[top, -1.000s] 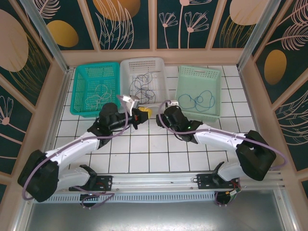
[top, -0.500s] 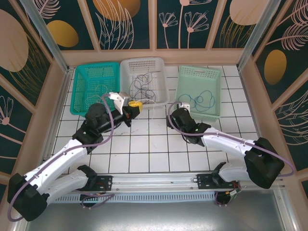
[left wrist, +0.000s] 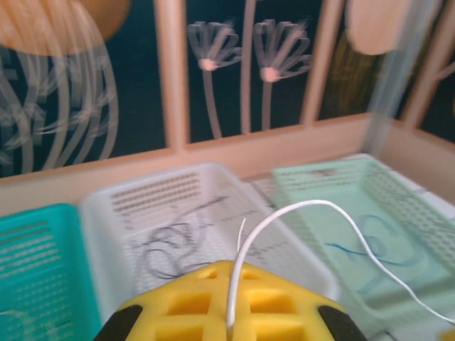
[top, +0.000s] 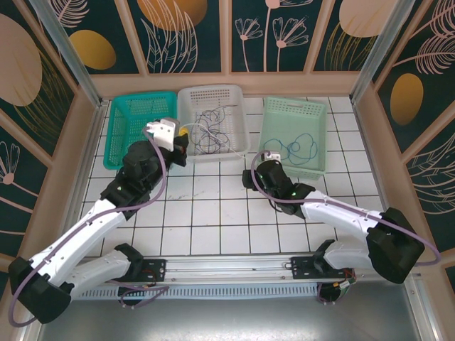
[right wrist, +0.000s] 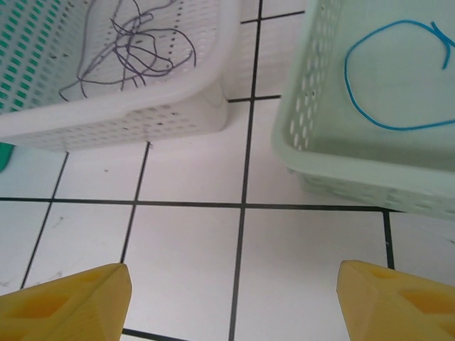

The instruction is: Untangle the cables

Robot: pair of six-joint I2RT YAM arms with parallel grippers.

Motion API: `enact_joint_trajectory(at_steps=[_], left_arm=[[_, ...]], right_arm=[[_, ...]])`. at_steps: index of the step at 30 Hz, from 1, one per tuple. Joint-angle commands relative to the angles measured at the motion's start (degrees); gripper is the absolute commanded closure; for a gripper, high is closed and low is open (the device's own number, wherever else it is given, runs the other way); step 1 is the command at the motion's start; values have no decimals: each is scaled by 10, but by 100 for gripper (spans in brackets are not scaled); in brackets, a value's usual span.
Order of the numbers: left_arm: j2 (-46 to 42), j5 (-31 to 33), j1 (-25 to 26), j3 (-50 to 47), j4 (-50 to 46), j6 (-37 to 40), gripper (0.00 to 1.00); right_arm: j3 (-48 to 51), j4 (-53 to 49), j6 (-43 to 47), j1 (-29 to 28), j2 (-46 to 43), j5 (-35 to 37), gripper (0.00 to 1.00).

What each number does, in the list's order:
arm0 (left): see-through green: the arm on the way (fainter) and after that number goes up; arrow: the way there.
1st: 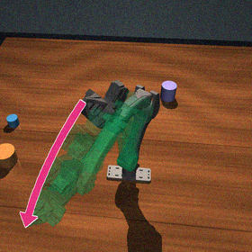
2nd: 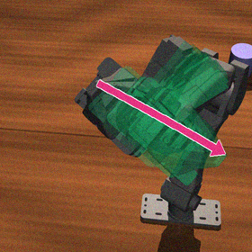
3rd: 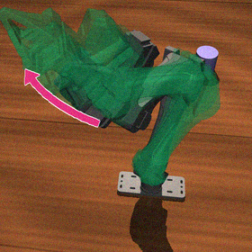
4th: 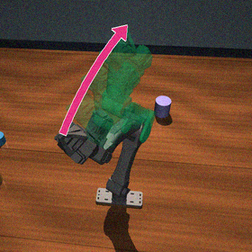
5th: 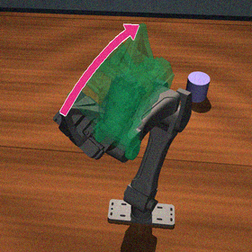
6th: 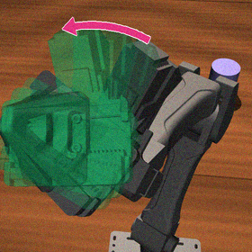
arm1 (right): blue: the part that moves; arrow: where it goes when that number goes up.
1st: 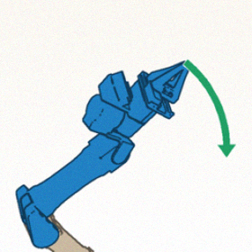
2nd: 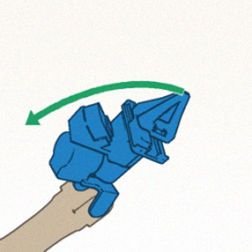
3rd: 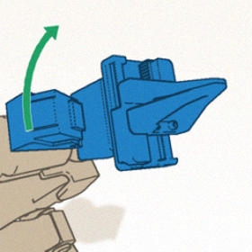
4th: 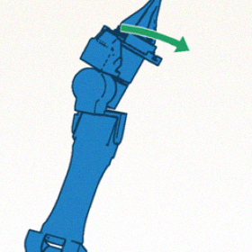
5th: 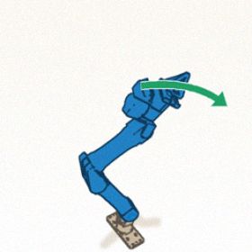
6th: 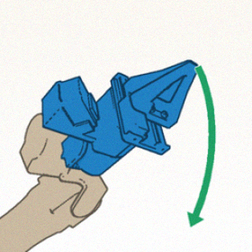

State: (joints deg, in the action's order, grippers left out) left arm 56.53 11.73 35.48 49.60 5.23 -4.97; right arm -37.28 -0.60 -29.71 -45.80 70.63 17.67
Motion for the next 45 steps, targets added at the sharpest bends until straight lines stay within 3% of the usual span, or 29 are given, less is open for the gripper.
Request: enact_joint_trajectory(at_steps=[1, 4, 13, 25, 38, 45], left_arm=[[28, 174, 0, 29, -22, 40, 100], [50, 230, -10, 50, -22, 49, 100], [70, 249, -101, 103, -21, 36, 99], [84, 218, -121, 178, -30, 53, 99], [147, 123, -238, 180, -35, -5, 99], [181, 89, -265, 176, -25, -21, 99]], right_arm=[[-2, 19, 17, -4, -5, -13, 23], [-4, 13, 17, -5, -3, -12, 23], [6, 21, 23, -5, -29, -12, 22], [32, 25, 23, -5, -57, -6, 21], [45, 20, 25, -4, -68, -5, 21], [48, 16, 23, -4, -70, -3, 20]])
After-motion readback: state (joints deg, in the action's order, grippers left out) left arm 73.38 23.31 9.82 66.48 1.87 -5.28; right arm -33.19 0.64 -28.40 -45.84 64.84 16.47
